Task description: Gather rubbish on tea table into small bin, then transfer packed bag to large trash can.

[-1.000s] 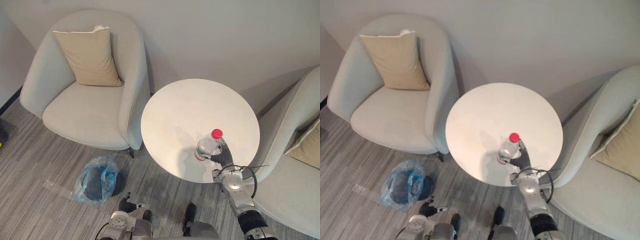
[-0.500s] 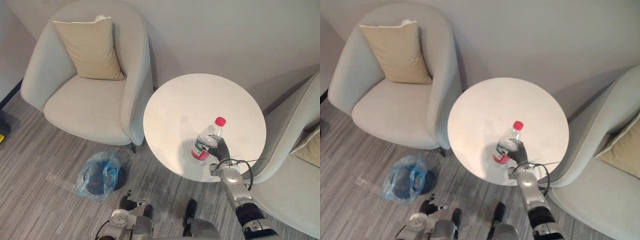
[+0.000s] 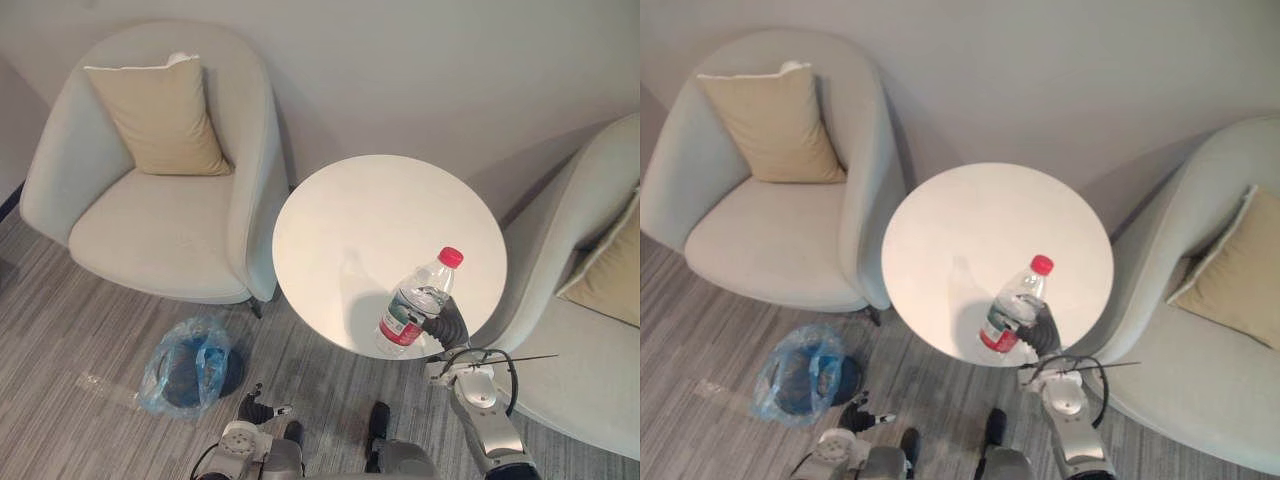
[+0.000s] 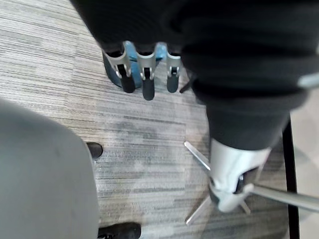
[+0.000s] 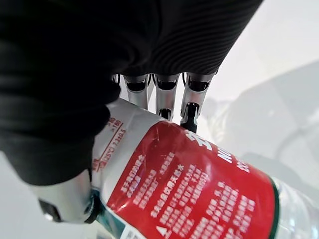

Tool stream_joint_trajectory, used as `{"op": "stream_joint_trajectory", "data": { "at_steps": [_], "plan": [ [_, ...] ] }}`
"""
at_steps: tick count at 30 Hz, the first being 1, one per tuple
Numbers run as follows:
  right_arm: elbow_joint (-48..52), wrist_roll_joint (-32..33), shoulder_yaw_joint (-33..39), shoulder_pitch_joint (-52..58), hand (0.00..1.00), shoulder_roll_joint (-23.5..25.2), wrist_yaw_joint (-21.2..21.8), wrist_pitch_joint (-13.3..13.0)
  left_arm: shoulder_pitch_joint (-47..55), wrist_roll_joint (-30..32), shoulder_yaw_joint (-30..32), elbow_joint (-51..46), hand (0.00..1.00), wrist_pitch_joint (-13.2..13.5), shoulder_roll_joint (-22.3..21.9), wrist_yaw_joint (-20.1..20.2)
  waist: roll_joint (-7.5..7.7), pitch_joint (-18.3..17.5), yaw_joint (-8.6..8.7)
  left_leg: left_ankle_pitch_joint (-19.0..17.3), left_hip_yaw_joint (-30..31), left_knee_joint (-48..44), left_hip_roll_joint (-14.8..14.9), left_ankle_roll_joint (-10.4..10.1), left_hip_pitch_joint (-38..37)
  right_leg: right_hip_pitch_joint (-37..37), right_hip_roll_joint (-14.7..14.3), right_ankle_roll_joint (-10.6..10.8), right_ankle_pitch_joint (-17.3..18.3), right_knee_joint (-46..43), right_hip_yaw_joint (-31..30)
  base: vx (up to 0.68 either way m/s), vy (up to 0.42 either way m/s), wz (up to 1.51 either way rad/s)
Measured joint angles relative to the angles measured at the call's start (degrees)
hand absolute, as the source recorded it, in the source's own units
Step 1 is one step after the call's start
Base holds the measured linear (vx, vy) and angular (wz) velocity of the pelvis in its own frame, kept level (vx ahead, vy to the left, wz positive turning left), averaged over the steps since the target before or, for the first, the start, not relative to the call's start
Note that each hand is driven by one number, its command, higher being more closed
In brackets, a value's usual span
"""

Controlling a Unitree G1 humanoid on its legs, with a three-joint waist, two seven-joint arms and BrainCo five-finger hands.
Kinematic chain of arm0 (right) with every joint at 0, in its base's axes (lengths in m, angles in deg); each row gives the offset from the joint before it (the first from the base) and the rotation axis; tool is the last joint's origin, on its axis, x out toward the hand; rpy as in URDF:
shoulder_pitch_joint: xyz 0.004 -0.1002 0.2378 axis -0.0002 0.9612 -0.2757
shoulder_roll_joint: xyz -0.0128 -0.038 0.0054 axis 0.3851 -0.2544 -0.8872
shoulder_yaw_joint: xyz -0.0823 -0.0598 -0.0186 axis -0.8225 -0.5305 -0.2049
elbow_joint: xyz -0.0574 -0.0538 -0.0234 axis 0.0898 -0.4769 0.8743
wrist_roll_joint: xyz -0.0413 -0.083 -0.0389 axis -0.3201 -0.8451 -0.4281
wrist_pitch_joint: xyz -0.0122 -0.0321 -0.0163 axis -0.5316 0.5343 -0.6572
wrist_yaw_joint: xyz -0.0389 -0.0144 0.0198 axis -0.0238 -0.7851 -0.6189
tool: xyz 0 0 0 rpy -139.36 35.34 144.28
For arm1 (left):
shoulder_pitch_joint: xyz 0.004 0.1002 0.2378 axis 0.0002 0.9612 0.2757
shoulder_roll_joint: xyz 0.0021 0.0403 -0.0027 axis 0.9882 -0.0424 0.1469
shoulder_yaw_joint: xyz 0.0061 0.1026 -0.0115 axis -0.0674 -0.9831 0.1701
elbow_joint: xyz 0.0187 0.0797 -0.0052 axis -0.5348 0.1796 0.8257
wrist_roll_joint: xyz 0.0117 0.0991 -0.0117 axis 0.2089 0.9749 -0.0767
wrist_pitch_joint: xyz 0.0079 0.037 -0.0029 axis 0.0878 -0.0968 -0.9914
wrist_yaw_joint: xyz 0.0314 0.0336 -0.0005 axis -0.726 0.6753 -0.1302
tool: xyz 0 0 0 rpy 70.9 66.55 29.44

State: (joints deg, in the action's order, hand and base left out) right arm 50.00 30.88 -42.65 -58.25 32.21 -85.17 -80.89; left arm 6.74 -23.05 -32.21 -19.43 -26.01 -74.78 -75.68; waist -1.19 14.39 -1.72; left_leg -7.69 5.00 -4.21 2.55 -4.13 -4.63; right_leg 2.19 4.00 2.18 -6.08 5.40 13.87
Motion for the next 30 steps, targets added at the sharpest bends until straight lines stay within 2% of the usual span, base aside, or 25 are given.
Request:
{"op": "stream_joint_trajectory", "data": {
  "at_steps": [3,10,15,17,19,20,21,22,24,25,27,28,29,30],
  "plan": [
    [1.57,-0.29,-0.14,1.34,1.00,0.01,0.03,-0.10,0.01,0.00,0.00,0.70,0.00,-0.51,0.01,-0.04,0.18,-0.91,0.08,-0.01,-0.07,0.02,0.03,-0.01,-0.71,0.73,-0.01,-0.01,-0.03,0.15,-0.10,-0.01,0.004,-0.01],
    [2.63,-6.75,-0.77,2.24,1.00,0.12,-0.07,-0.57,0.54,0.01,0.00,0.87,0.00,-0.59,-0.01,-0.07,0.20,-2.09,0.14,-0.03,-0.04,0.26,0.09,-0.03,-1.58,1.75,0.02,0.07,0.03,0.18,-0.05,-0.02,0.006,0.00],
    [2.64,-6.81,-2.47,2.23,1.00,-0.05,-0.38,-0.57,0.59,0.01,0.03,1.28,0.00,-0.77,-0.07,-0.11,-0.05,-2.60,0.08,0.03,0.61,0.22,0.08,-0.05,-1.36,1.91,0.07,0.08,0.05,0.07,0.93,-0.01,0.006,0.06],
    [2.65,-6.79,-3.20,2.23,1.00,-0.06,-0.71,-0.60,0.57,0.05,0.02,1.32,0.00,-0.77,-0.08,-0.12,-0.26,-2.71,0.00,0.35,2.27,-0.11,-0.17,-0.17,-0.13,1.83,0.33,0.11,0.13,-0.23,2.92,-0.02,-0.011,0.49],
    [2.65,-6.82,-3.26,2.24,1.00,-0.17,-1.29,-0.61,0.55,0.33,-0.17,0.98,0.00,-0.75,-0.32,-0.13,-0.49,-2.76,0.03,2.08,6.34,-0.13,-0.95,-0.42,2.48,1.53,1.17,0.30,0.70,-0.27,6.76,-0.04,-0.039,1.26],
    [2.65,-7.21,-3.07,1.71,1.00,-0.59,-2.24,-0.65,0.57,0.29,-0.14,0.17,0.00,-0.73,-0.54,-0.15,-1.11,-2.81,-0.31,3.77,8.48,-0.05,-1.42,-0.74,5.33,0.97,1.79,0.34,1.21,-0.28,11.06,-0.06,-0.048,1.29],
    [2.65,-7.35,-3.03,1.47,1.00,-0.63,-2.48,-0.65,0.58,0.31,-0.16,-0.18,0.00,-0.78,-0.68,-0.16,-1.23,-2.90,-0.47,4.54,8.38,-0.07,-1.53,-0.77,6.23,0.65,1.96,0.22,1.33,-0.30,11.86,-0.09,-0.058,1.52],
    [2.29,-8.35,-2.84,-0.09,1.00,-0.72,-3.11,-0.64,0.83,0.35,-0.18,-1.46,0.00,-0.85,-1.20,-0.16,-1.43,-3.01,-1.01,7.49,6.89,-0.44,-2.19,-0.89,8.91,-0.85,2.98,-0.39,1.97,-1.17,14.10,-0.08,-0.017,0.91],
    [2.02,-9.04,-2.72,-2.57,1.00,-0.67,-3.71,-0.44,1.26,0.43,-0.26,-2.71,0.00,-0.82,-1.25,-0.22,-1.86,-3.12,-1.64,9.96,3.19,1.18,-2.30,0.02,10.35,-2.34,4.54,-1.36,3.02,-3.04,16.93,-0.10,0.024,0.91],
    [2.01,-9.04,-2.67,-3.82,1.00,-0.46,-4.27,-0.38,1.27,0.57,-0.37,-2.78,0.00,-0.83,-1.37,-0.19,-1.87,-3.03,-1.62,9.04,-0.76,0.61,-1.74,0.74,10.62,-2.21,5.13,-1.50,3.19,-3.76,19.54,-0.09,0.069,0.81],
    [2.13,-9.04,-2.33,-4.83,1.00,-0.49,-5.43,-0.40,1.31,1.93,-0.67,-2.78,0.00,-0.91,-1.37,-0.14,-1.60,-3.36,-1.04,5.89,-11.37,-2.71,0.15,3.55,9.77,-1.72,7.08,-0.93,4.32,-6.45,22.90,0.00,0.110,0.92],
    [2.14,-9.03,-1.08,-4.62,1.00,-0.49,-6.00,-0.55,1.57,2.96,-1.31,-2.80,0.00,-0.89,-1.50,-0.12,-1.63,-3.39,-0.03,5.08,-16.58,-2.88,1.54,3.48,8.39,-0.97,8.38,-0.06,4.83,-7.78,24.90,0.05,0.121,0.92],
    [2.14,-9.06,-0.53,-4.42,1.00,-0.54,-6.35,-0.53,1.89,3.20,-1.65,-2.83,0.00,-0.89,-1.58,-0.14,-1.90,-3.56,0.33,4.80,-18.12,-2.25,2.09,2.50,8.34,-0.89,8.63,0.56,5.20,-8.37,25.54,0.00,0.146,0.88],
    [2.03,-9.08,0.25,-4.19,1.00,-0.49,-6.98,-0.26,1.91,3.92,-2.33,-2.96,0.00,-0.91,-1.38,-0.12,-2.05,-3.87,0.90,5.92,-18.15,-0.53,1.25,1.68,8.42,-0.86,9.35,1.53,4.99,-9.02,26.03,-0.04,0.211,0.57]
  ]
}}
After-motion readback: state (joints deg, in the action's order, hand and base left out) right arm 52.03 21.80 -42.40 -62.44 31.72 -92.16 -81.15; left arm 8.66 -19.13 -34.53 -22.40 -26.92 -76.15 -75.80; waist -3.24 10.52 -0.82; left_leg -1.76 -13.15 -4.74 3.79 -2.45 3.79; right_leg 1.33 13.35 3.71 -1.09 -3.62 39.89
